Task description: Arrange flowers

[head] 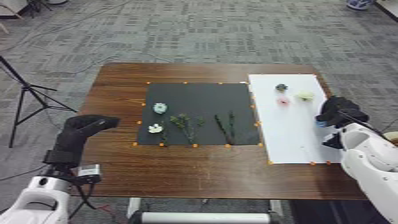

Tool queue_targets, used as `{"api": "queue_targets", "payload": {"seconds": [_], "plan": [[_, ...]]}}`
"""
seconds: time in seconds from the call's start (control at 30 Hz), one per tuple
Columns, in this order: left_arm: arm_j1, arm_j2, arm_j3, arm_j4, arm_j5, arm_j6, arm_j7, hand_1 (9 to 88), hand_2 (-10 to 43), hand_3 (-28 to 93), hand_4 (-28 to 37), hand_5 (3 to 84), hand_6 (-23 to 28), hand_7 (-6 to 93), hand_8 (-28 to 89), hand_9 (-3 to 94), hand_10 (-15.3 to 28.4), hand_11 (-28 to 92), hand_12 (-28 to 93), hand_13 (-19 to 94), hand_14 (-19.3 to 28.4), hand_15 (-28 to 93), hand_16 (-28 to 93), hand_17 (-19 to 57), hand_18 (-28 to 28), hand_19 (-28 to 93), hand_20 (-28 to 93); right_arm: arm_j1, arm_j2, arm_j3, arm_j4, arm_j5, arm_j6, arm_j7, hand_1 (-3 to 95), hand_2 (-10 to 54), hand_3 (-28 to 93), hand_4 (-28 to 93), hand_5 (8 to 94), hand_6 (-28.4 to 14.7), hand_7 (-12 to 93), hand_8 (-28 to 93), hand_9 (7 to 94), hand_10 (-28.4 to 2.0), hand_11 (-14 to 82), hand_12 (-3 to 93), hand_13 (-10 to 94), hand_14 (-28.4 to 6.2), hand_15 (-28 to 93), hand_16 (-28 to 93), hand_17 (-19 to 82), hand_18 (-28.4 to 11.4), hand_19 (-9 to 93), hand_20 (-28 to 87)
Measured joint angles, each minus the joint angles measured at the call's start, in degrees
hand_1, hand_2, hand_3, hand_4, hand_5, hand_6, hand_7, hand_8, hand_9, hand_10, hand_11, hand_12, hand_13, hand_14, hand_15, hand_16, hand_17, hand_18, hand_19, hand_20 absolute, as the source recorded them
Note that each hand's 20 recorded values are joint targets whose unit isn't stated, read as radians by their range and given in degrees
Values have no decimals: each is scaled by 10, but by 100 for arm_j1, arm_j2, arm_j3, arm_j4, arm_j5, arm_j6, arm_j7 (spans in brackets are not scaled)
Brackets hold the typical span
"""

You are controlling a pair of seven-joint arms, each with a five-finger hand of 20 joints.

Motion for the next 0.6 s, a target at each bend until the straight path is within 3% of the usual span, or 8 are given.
{"api": "queue_targets", "payload": {"seconds": [0.17, 0.27, 0.47, 0.6], "plan": [[218, 60, -298, 7, -234, 102, -1, 304, -50, 670, -168, 625, -7, 238, -87, 563, 144, 252, 161, 427, 171, 292, 21, 41, 147, 221, 244, 38, 219, -134, -467, 412, 15, 38, 622, -95, 576, -214, 764, -9, 322, 130, 882, -77, 282, 441, 906, -21, 570, 363, 547, -177, 932, 500], [275, 96, -337, 20, -297, 186, 11, 302, -48, 672, -167, 623, -6, 239, -87, 564, 143, 253, 161, 430, 170, 292, 21, 42, 147, 220, 243, 117, 356, -184, -819, 590, 82, 21, 621, -95, 580, -214, 768, -9, 319, 131, 886, -77, 278, 441, 910, -19, 565, 367, 551, -173, 932, 501], [335, 186, -415, 111, -291, 328, 69, 295, -42, 676, -171, 626, -5, 240, -88, 571, 144, 255, 161, 435, 170, 295, 21, 43, 146, 220, 243, 544, 471, -550, -1505, 900, 138, -166, 617, -95, 586, -218, 775, -8, 315, 125, 896, -82, 258, 430, 913, -14, 553, 373, 554, -167, 932, 497], [370, 265, -422, 187, -363, 611, 142, 283, -27, 682, -181, 629, -9, 243, -88, 574, 146, 254, 160, 437, 171, 298, 21, 44, 146, 221, 244, 1155, 389, -1320, -1727, 1145, 2, -550, 616, -95, 585, -221, 780, -6, 311, 119, 903, -83, 237, 421, 913, -13, 547, 376, 553, -166, 932, 496]]}}
